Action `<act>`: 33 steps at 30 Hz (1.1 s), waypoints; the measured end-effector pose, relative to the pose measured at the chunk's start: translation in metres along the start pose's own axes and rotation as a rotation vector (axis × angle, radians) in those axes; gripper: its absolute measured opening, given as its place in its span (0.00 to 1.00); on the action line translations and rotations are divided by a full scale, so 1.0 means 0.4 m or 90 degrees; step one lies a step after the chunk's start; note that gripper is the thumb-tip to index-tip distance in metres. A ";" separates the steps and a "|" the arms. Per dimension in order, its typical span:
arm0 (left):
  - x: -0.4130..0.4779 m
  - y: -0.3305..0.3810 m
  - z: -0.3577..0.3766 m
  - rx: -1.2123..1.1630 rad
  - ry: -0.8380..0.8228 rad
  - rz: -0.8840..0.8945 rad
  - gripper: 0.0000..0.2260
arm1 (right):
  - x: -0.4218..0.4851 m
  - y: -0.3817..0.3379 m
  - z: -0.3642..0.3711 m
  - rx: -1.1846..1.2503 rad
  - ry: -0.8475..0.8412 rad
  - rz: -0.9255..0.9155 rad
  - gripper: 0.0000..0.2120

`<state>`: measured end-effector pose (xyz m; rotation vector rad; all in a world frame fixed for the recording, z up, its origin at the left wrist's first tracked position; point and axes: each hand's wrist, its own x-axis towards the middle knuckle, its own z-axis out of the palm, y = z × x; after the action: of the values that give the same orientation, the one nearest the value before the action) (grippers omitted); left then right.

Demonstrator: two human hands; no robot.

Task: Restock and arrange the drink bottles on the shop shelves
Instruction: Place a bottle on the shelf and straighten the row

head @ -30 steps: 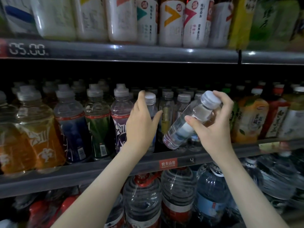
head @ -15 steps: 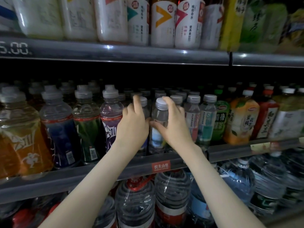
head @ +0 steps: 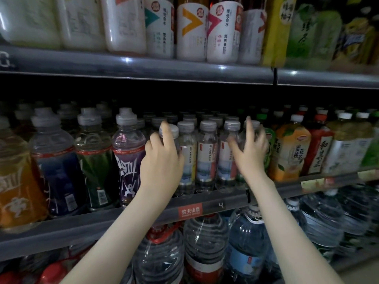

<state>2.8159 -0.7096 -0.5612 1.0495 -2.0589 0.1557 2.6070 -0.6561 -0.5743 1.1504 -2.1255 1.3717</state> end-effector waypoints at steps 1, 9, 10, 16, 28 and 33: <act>-0.002 0.005 -0.002 0.000 0.007 0.003 0.34 | 0.004 0.015 -0.008 0.038 -0.049 0.008 0.29; -0.004 0.029 -0.025 0.003 0.011 0.014 0.31 | -0.014 0.074 -0.071 0.048 -0.081 -0.058 0.19; -0.004 0.023 -0.028 -0.011 0.007 0.012 0.31 | -0.026 0.083 -0.080 0.019 -0.068 -0.063 0.23; -0.028 -0.007 -0.035 -0.097 0.015 0.003 0.33 | -0.095 0.148 -0.123 0.128 0.099 0.061 0.31; -0.029 -0.032 -0.025 -0.146 0.032 0.005 0.34 | -0.098 0.095 -0.085 0.091 0.140 -0.033 0.24; -0.035 -0.040 -0.024 -0.223 0.059 -0.039 0.37 | -0.065 0.096 -0.105 0.071 0.031 -0.033 0.25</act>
<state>2.8378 -0.7069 -0.5685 0.8687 -1.8816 -0.1788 2.5873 -0.6004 -0.5946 1.1933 -1.9932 1.4959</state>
